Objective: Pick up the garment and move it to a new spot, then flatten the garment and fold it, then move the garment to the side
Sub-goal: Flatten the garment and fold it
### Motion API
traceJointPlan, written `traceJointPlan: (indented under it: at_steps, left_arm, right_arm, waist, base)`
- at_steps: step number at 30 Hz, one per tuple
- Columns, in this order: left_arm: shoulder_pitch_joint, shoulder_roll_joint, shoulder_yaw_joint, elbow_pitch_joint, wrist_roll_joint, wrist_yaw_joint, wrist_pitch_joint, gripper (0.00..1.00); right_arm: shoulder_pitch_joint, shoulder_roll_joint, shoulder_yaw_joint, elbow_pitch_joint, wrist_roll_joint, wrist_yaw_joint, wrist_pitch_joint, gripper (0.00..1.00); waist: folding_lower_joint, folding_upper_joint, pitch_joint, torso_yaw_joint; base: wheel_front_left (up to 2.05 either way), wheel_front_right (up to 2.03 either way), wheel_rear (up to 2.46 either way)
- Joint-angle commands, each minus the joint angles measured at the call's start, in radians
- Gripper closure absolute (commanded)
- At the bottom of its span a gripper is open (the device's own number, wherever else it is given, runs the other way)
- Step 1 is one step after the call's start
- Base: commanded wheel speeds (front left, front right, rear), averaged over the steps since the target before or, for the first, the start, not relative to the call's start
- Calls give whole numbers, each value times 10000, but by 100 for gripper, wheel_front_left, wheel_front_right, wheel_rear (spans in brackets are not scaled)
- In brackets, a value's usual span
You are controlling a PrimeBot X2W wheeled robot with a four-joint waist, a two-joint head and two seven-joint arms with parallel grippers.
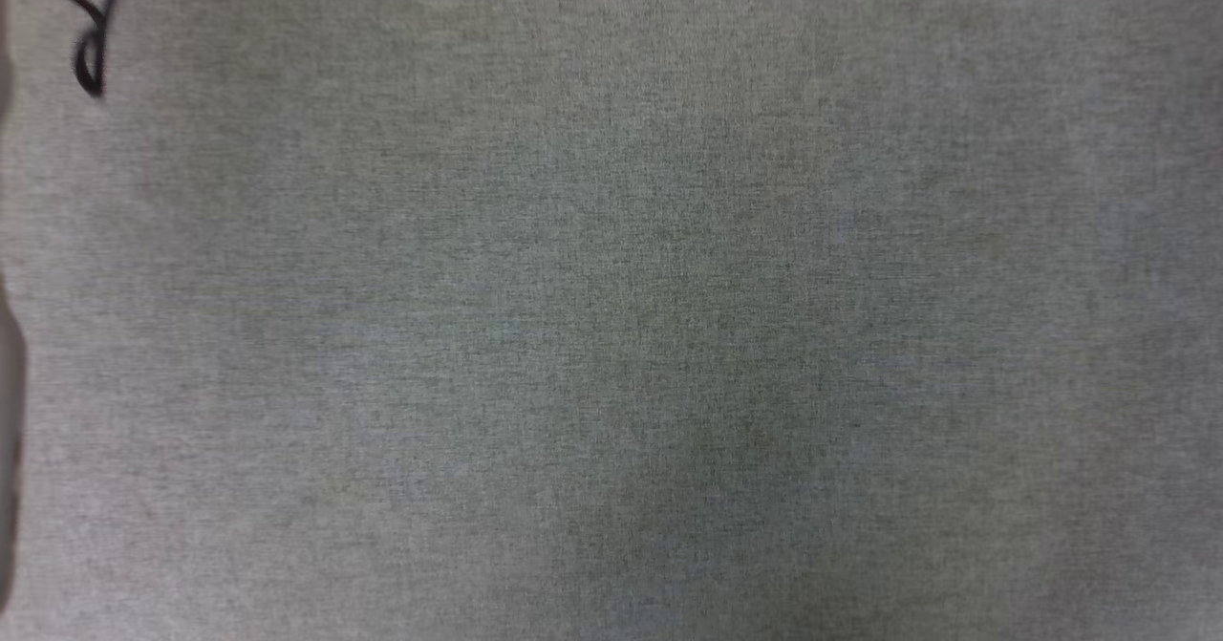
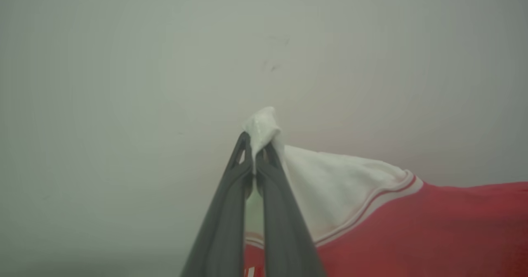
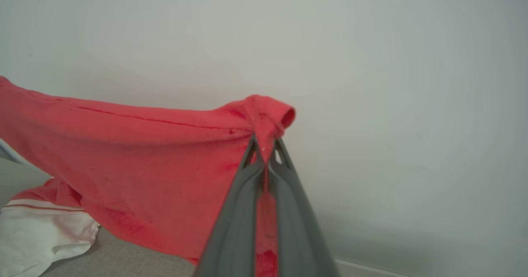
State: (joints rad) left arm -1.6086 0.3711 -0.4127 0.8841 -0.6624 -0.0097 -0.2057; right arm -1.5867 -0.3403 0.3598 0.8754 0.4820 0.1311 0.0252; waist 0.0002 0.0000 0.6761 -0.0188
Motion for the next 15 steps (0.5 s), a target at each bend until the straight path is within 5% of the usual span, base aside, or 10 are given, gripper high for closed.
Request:
traceJointPlan:
  at_steps: [1, 15]
  left_arm:
    - [211, -51, 19, 128, -67, -95, -75, 100]
    - [5671, -345, 90, 1205, -1167, -1038, -505, 100]
  right_arm:
    - [275, -29, 146, 121, 132, -7, -76, 100]
    - [5179, -402, 2122, 154, 2226, -9, -697, 100]
  waist:
    - [-2, 0, -165, 27]
    - [-2, 0, -3968, 187]
  base:
    - [0, 0, 0]
    - [0, 0, 0]
